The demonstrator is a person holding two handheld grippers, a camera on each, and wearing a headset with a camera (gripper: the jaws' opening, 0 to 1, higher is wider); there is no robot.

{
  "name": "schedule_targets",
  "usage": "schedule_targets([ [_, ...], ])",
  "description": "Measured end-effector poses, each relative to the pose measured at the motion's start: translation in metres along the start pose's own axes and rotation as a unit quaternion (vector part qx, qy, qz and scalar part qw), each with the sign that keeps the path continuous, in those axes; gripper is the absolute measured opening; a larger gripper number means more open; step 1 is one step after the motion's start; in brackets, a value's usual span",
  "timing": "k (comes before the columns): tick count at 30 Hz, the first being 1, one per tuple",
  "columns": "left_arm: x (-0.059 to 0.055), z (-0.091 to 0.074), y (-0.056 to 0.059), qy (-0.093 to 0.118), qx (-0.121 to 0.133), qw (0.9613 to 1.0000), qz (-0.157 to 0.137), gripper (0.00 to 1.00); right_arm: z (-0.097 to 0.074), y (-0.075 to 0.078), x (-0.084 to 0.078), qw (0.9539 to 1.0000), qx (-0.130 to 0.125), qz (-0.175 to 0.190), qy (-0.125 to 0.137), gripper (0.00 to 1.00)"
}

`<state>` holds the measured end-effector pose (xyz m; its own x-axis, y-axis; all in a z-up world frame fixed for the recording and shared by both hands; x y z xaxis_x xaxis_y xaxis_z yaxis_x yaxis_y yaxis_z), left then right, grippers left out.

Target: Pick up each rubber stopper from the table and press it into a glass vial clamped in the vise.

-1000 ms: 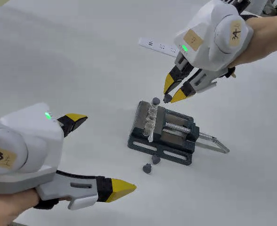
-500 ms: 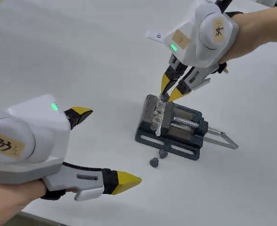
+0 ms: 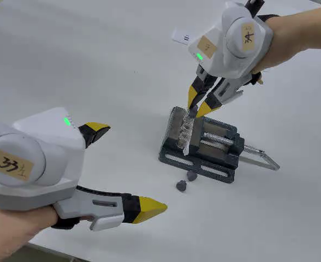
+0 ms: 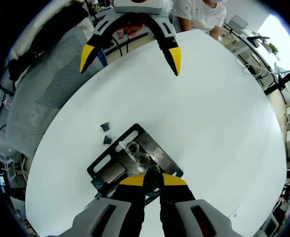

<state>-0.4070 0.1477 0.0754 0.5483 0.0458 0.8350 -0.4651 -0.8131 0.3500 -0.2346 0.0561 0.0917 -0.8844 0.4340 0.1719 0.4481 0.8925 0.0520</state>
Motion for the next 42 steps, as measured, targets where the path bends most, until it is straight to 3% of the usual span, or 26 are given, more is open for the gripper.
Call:
schedule_targets([
  [7,-0.0012,0.0023,-0.0005,-0.004,-0.001,1.0000,0.000,0.99,0.0022,0.0011,0.0001,1.0000,0.002,0.006,0.006,0.05],
  [20,-0.0037,0.0045,-0.0004,-0.007,-0.004,1.0000,-0.005,0.98,0.0042,0.0028,0.0011,0.9998,0.011,0.013,-0.008,0.04],
  [29,-0.0051,0.0076,0.0028,-0.008,-0.010,0.9999,-0.004,0.98,0.0057,0.0036,0.0023,0.9970,0.007,0.075,-0.019,0.04],
  [37,-0.0045,0.0097,0.0051,-0.007,-0.015,0.9999,-0.003,0.98,0.0069,0.0028,0.0021,0.9896,0.007,0.143,-0.017,0.04],
  [42,-0.0053,0.0102,0.0064,-0.007,-0.016,0.9998,-0.005,0.98,0.0068,0.0063,0.0009,0.9886,0.008,0.150,-0.011,0.04],
])
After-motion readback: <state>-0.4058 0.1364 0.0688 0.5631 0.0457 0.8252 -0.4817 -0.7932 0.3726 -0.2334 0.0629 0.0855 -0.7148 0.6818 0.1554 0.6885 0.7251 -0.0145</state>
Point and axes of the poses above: the centre of the closed fingertips' face, and the gripper's own axes: z roughly forward along the fingers, y roughly to its right, x roughly out of its top, the point moved 6 cm from there along -z, roughly backward along the fingers, and after that the axes turned 12 degrees about -z, right-handed, at the moved point
